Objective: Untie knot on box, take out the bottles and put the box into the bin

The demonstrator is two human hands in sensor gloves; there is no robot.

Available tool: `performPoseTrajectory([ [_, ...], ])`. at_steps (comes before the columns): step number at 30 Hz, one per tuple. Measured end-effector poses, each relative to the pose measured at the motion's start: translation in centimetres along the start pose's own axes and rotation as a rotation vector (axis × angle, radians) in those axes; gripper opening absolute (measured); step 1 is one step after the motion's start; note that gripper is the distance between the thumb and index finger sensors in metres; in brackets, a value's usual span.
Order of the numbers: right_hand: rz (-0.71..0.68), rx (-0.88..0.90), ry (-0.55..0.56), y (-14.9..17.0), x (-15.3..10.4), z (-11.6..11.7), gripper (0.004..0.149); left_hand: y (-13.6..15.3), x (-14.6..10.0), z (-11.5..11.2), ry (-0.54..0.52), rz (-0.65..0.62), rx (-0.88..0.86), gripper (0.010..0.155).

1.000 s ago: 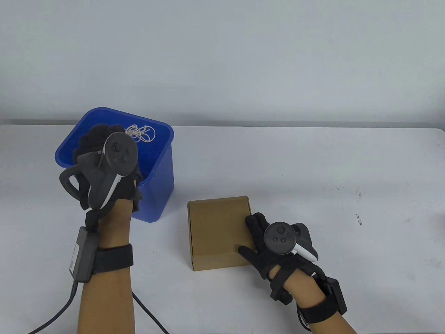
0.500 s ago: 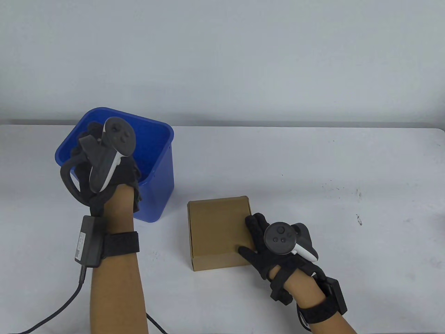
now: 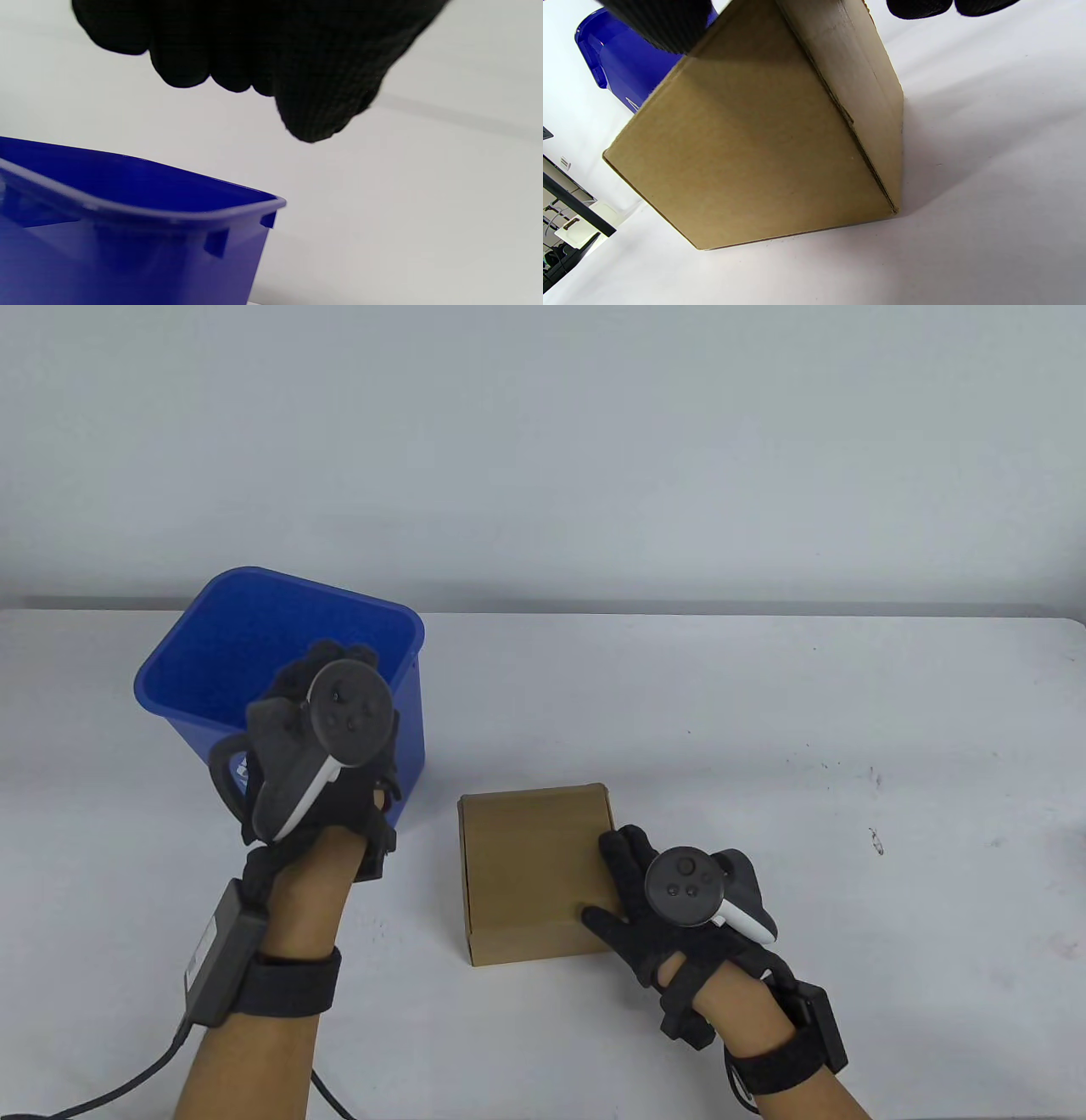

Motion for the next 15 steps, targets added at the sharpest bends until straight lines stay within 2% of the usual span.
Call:
performPoseTrajectory([
  [7,0.002,-0.001,-0.002,0.0,0.0,0.0,0.085,-0.9,-4.2,-2.9,0.052,-0.117,-0.014,0.062],
  [15,0.003,0.003,-0.003,0.2,0.0,-0.1,0.084,-1.0,-6.5,-7.2,0.086,-0.195,0.022,0.061],
])
Point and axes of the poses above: the tracker on the back of each hand, its own y axis roughly to the little-finger side, its own x axis roughly from the wrist to the fingertips, z = x × y, the point moved 2 cm from there along x, roughly from the wrist to the fingertips, and after that the axes turned 2 degrees about y, right-handed, at the moved point
